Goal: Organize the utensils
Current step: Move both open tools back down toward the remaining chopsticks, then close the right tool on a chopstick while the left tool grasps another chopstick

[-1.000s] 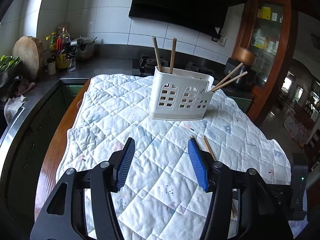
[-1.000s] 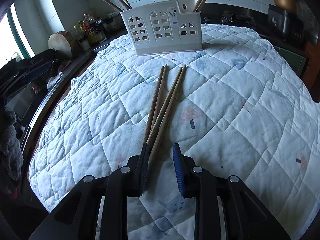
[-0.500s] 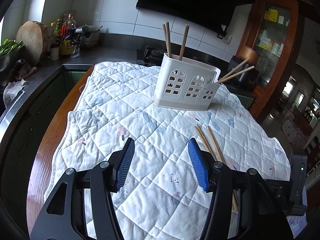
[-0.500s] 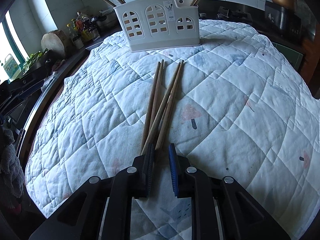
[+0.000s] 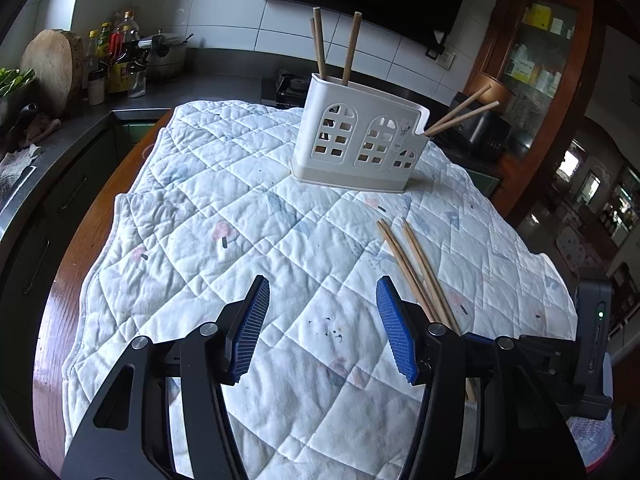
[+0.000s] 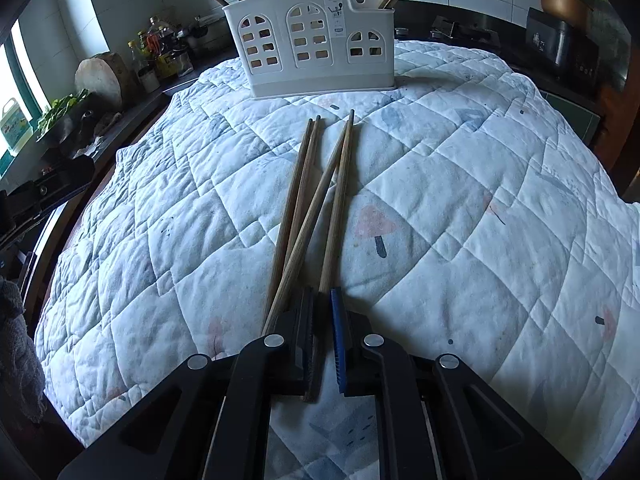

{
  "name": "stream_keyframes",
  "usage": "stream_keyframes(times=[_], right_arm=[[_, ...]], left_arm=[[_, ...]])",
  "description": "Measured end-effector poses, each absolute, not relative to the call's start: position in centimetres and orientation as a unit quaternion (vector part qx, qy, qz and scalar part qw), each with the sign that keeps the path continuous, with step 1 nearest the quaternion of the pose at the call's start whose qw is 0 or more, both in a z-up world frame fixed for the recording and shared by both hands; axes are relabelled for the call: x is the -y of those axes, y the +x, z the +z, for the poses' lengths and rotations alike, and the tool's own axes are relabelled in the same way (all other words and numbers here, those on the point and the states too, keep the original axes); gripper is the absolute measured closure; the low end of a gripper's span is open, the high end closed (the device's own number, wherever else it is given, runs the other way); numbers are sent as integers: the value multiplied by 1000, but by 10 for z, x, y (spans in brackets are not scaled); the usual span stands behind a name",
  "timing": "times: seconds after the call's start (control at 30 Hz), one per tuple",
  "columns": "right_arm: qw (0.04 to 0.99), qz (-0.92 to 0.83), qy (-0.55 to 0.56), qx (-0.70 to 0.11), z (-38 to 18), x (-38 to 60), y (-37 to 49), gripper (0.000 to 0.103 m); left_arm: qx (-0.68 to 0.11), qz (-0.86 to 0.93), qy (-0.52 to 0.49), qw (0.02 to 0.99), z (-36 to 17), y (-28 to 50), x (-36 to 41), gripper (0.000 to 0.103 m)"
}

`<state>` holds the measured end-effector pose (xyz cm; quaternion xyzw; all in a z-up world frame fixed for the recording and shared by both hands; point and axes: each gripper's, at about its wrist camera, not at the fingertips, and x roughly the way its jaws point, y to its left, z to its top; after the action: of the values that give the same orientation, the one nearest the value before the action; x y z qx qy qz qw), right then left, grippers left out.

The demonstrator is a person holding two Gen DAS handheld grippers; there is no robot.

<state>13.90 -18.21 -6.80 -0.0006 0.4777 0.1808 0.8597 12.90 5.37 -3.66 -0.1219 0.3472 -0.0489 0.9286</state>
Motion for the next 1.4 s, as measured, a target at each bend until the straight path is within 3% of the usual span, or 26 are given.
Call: stream_keyframes(times=[0.9, 1.17, 1.2, 1.4], right_arm=[[868, 185, 17, -460, -71, 220, 131, 96], [870, 190, 29, -453, -69, 237, 126, 96], [870, 191, 30, -453, -69, 239, 126, 96], [869, 196, 37, -452, -70, 243, 125, 97]], left_arm=[[-384, -141, -75, 909, -62, 118, 37, 50], [-400, -172, -62, 898, -74, 126, 68, 75], [-403, -176, -60, 896, -76, 127, 72, 83], [-421, -167, -43, 890, -86, 137, 87, 85]])
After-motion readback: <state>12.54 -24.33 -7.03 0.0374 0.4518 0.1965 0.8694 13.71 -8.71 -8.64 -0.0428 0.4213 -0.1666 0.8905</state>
